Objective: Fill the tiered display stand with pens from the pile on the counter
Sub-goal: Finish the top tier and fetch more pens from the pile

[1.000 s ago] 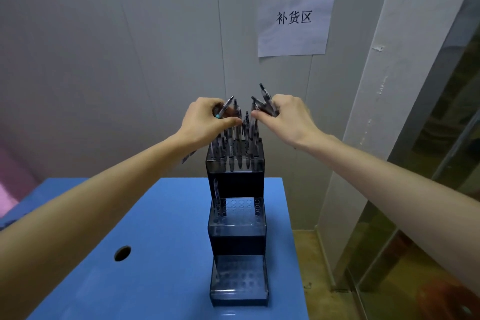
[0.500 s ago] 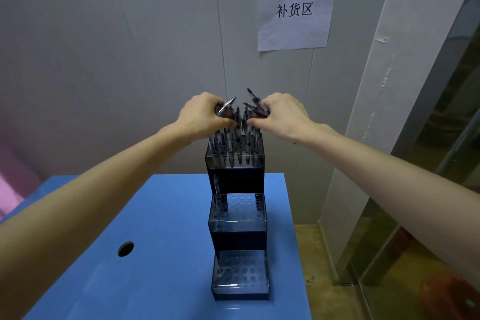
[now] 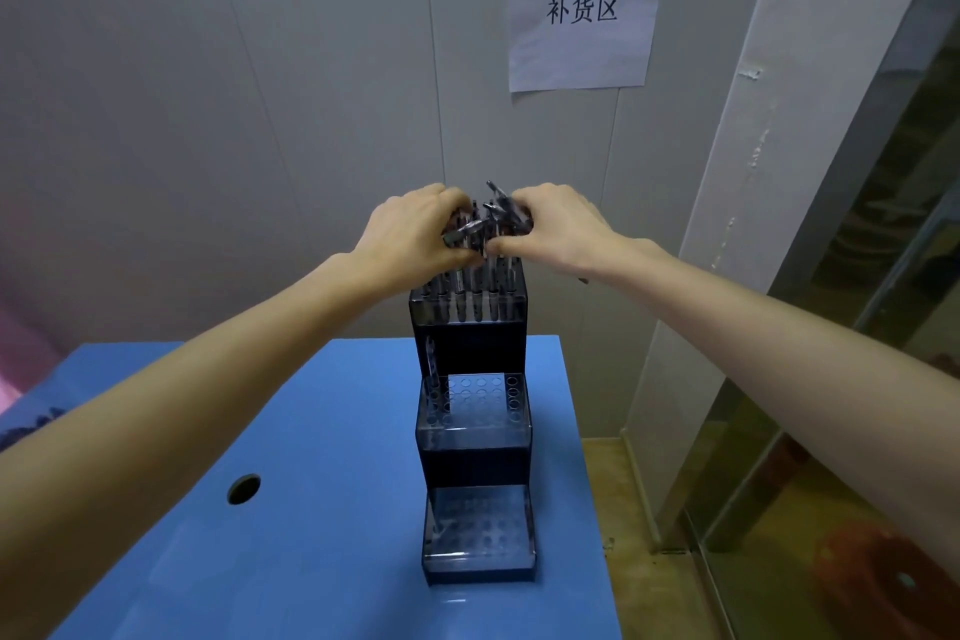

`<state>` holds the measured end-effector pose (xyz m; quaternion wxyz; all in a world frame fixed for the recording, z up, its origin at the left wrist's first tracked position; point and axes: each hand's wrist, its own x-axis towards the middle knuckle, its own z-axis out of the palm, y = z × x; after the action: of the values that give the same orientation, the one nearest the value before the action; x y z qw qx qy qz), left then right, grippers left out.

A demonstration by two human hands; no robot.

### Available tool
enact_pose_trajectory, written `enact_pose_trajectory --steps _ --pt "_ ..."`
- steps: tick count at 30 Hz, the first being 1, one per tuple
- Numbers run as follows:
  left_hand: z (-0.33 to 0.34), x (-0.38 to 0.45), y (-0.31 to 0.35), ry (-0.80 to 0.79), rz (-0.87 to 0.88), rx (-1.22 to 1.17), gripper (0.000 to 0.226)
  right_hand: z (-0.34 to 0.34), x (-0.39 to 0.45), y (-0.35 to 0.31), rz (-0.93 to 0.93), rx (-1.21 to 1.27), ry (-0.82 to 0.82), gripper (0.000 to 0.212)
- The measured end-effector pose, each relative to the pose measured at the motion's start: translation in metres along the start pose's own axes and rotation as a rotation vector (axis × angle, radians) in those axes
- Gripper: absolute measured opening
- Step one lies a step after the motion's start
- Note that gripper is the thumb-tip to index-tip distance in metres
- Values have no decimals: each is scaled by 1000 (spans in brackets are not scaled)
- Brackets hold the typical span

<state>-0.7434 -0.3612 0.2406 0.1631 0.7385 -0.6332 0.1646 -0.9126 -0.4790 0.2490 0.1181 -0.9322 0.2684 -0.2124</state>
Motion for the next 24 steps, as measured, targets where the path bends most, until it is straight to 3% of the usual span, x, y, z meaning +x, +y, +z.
enact_pose_trajectory --steps 3,7,12,16,20,24 --pt "-3 -2 4 71 -23 -127 60 -3 -5 3 -3 89 126 37" --pt "-6 2 8 139 -85 -186 41 -4 -10 5 47 204 245 40" --pt "-1 -1 8 134 -133 -321 39 1 -20 10 68 271 199 47" --pt "-1 -8 12 161 -28 -282 38 2 -27 12 86 306 173 48" --pt "-4 -15 12 301 -41 -270 39 3 -31 9 110 343 188 51" --pt "-8 -21 11 385 -136 -500 44 6 -38 5 144 370 198 47"
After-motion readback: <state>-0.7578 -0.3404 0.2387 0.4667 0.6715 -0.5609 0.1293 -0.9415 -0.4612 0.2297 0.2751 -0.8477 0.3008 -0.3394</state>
